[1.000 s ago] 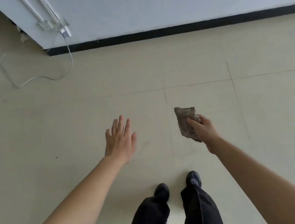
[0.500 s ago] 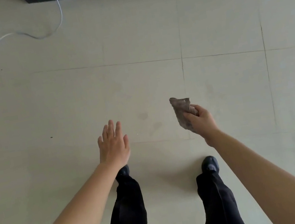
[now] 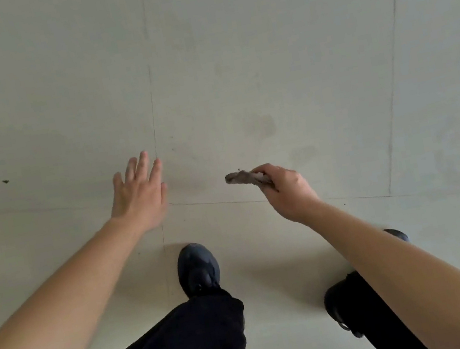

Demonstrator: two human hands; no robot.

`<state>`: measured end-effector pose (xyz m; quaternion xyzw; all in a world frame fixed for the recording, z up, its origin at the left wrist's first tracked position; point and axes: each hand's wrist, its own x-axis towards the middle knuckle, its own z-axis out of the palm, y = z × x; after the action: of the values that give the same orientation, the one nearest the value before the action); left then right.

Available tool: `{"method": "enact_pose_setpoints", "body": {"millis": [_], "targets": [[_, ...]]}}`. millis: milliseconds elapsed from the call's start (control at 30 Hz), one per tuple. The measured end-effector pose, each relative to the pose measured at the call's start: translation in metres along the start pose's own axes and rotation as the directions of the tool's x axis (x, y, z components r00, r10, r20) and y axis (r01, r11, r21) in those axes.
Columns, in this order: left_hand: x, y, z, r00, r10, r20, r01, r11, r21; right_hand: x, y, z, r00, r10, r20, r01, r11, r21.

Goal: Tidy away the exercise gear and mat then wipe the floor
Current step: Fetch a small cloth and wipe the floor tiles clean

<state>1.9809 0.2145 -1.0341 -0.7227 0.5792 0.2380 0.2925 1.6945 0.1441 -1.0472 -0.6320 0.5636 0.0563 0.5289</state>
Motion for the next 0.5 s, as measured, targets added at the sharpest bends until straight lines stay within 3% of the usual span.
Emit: {"method": "enact_pose_setpoints", "body": {"millis": [100,200,300,400,500], "targets": [[0.058,-0.010,0.037,0.997,-0.028,-0.076,0.027,0.999,-0.021,0.058,0.029,0.016,0.986,-0.138,-0.088,0.124,0.981,-0.151],[0.107,-0.017,0.062,0.991,-0.047,-0.125,0.041,0.998,-0.053,0.099,0.050,0.016,0.930,-0.167,-0.327,0.122,0.981,-0.152],[0.137,-0.021,0.080,0.965,-0.057,-0.255,0.029,0.993,-0.110,0.103,0.086,0.048,0.863,-0.225,-0.453,0.125,0.963,-0.240],[0.151,-0.019,0.095,0.896,-0.096,-0.433,0.018,0.983,-0.181,0.073,0.109,0.125,0.829,-0.418,-0.371,0.267,0.880,-0.393],[0.158,-0.017,0.099,0.850,-0.148,-0.506,0.032,0.972,-0.231,0.041,0.100,0.184,0.770,-0.636,-0.051,0.561,0.714,-0.419]]}}
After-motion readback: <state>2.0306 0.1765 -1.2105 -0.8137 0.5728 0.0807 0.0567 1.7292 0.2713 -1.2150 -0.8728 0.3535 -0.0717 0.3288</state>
